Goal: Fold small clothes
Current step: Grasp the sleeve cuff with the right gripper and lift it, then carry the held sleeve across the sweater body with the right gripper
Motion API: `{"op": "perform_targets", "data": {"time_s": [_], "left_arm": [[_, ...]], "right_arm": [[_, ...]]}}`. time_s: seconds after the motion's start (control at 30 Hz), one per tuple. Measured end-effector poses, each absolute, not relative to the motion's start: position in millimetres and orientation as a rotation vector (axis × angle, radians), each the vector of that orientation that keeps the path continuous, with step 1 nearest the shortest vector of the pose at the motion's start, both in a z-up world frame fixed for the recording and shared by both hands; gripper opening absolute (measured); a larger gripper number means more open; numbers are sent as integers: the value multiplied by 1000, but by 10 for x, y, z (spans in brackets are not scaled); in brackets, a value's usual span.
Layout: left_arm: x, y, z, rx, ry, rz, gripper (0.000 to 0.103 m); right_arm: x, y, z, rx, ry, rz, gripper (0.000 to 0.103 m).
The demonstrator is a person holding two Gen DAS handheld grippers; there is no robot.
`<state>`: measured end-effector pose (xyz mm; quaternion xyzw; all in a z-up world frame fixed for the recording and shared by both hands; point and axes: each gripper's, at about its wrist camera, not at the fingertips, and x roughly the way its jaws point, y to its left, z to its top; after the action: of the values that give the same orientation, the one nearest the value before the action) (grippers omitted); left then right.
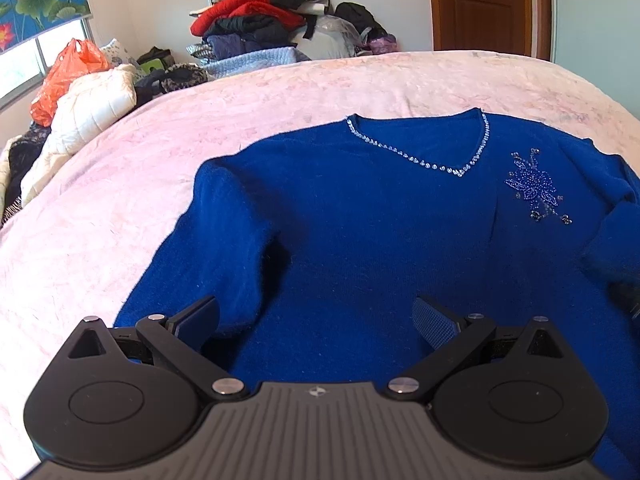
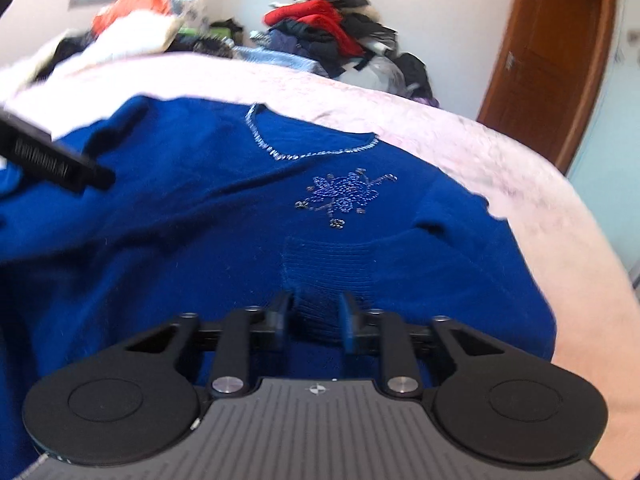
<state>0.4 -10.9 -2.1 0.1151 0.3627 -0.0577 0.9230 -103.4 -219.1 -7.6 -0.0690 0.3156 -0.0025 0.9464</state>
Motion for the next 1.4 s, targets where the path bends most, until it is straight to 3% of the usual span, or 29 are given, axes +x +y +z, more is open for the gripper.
{"op": "perform_targets", "data": {"time_s": [0.2,0.47,0.87,1.1,1.4], "left_arm": [[19,-117,-27,250,745,-110,103],[21,-94,-10,248,740,-107,103],[57,-47,1,247,743,-94,103],[90,14,28,240,736,-79,103],[158,120,57,243,724,-47,103]], "right_arm": [[-1216,-2721,270,24,496,-129,8],[-1569,-4162,628,431,314,-288,8],[-2144,-5382,1054,474,58,-645,9],[-2042,-5450,1050,471,3,-701,9],[-1476,-4473,1009,403,67,-441,9]]}}
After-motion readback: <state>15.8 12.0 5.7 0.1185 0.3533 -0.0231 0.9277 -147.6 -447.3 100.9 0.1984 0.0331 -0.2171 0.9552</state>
